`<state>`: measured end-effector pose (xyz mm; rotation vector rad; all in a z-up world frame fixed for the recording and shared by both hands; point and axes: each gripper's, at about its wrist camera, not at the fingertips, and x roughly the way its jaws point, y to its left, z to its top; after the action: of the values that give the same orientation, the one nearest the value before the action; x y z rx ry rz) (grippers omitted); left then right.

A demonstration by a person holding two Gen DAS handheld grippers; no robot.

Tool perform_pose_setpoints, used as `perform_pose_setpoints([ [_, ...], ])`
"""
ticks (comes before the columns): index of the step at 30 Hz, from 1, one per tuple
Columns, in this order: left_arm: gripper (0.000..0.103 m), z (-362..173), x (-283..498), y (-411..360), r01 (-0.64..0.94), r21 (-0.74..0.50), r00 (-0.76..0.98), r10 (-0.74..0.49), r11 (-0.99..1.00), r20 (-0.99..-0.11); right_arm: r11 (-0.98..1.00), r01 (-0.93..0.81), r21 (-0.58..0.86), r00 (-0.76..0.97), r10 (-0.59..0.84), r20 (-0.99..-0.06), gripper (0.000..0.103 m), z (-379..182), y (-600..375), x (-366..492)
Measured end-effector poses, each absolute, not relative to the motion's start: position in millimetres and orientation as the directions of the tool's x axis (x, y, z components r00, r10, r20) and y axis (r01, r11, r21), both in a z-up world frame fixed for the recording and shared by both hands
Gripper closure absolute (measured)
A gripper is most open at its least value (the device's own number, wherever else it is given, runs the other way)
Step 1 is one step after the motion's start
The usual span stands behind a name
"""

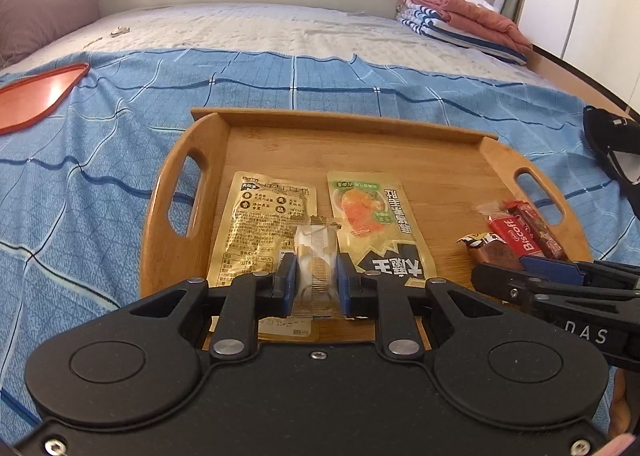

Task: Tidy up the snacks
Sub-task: 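Carry the wafer bar and peanut pack onto the tray and open both tools, then withdraw both open tools from the tray back toward the snack pile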

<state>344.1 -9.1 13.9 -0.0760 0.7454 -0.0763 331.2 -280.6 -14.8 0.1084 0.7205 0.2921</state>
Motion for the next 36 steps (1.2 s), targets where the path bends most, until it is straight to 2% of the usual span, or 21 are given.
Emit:
perform_pose_setpoints([
  [7,0.082,12.3,345.3,-10.7,0.048,-0.086,0.741,-0.093,0.995,-0.666,0.957,-0.243,0.160,0.721,0.288,-0.630,0.048,-18.1,-275.6,333.4],
  [9,0.082,13.5,343.9,-10.5,0.050,-0.091,0.738,-0.098,0.995,-0.668,0.956,-0.251,0.151,0.722,0.289,-0.629,0.044,-17.8,-274.7,331.0],
  [11,0.077,15.7,341.1,-9.7,0.050,-0.094,0.737,-0.100,0.994,-0.668,0.954,-0.256,0.157,0.722,0.297,-0.625,0.043,-16.7,-274.9,327.6],
  [13,0.065,20.1,334.8,-9.1,0.051,-0.088,0.744,-0.097,0.995,-0.661,0.952,-0.259,0.162,0.726,0.302,-0.618,0.034,-13.8,-276.1,323.4],
  [22,0.042,44.5,298.4,-8.6,0.064,-0.051,0.761,-0.082,0.997,-0.644,0.951,-0.261,0.168,0.746,0.309,-0.589,0.028,11.2,-282.2,298.1],
  [31,0.028,74.6,232.7,-11.6,0.107,-0.013,0.787,-0.093,0.994,-0.610,0.949,-0.274,0.158,0.770,0.315,-0.555,0.023,39.6,-288.8,248.6],
  [36,0.025,85.7,184.1,-10.0,0.142,-0.021,0.790,-0.126,0.990,-0.600,0.947,-0.273,0.169,0.778,0.321,-0.540,0.020,50.3,-296.2,213.1],
])
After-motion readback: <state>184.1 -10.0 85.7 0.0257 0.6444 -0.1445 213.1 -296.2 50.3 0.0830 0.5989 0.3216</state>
